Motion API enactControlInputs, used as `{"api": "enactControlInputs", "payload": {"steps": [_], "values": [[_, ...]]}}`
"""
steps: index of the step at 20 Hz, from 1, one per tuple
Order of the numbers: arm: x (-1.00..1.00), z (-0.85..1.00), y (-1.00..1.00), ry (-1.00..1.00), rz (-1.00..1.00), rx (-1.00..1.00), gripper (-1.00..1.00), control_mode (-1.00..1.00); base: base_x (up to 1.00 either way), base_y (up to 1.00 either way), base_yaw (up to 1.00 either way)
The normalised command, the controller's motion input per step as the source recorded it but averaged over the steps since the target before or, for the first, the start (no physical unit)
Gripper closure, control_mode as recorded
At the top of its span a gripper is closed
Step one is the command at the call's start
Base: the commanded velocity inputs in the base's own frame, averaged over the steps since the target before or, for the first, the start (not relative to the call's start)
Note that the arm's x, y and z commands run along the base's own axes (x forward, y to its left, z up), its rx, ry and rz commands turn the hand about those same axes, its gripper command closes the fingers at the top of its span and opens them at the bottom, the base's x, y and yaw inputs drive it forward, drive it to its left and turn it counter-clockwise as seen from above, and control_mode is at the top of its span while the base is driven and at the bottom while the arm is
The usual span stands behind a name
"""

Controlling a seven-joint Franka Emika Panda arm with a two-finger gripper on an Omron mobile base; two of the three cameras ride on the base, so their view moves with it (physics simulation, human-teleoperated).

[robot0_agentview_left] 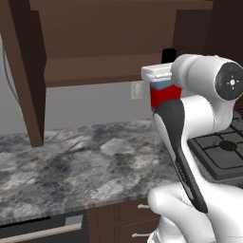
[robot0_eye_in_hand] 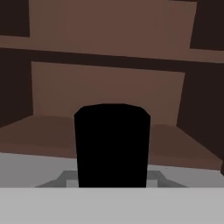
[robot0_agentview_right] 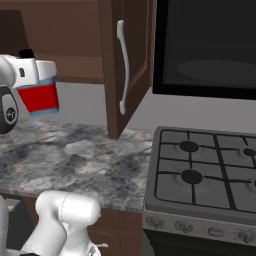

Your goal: Sort all alcoholic drinks to one cabinet, and non-alcoholic drinks to the other.

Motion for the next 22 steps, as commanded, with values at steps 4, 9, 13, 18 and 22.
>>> {"api": "enactControlInputs", "payload": {"steps": [4, 9, 13, 18, 22], "values": [[0.31, 0.13, -0.07, -0.09, -0.01, 0.00, 1.00, -1.00, 0.00, 0.00, 0.00], [0.31, 0.24, -0.05, -0.05, -0.02, 0.00, 1.00, -1.00, 0.00, 0.00, 0.00], [0.37, 0.29, -0.01, 0.00, -0.02, 0.00, 1.00, -1.00, 0.00, 0.00, 0.00], [0.50, 0.17, -0.01, 0.00, -0.03, 0.00, 1.00, -1.00, 0.00, 0.00, 0.00], [0.56, 0.03, -0.03, 0.00, -0.04, 0.00, 1.00, -1.00, 0.00, 0.00, 0.00]]}}
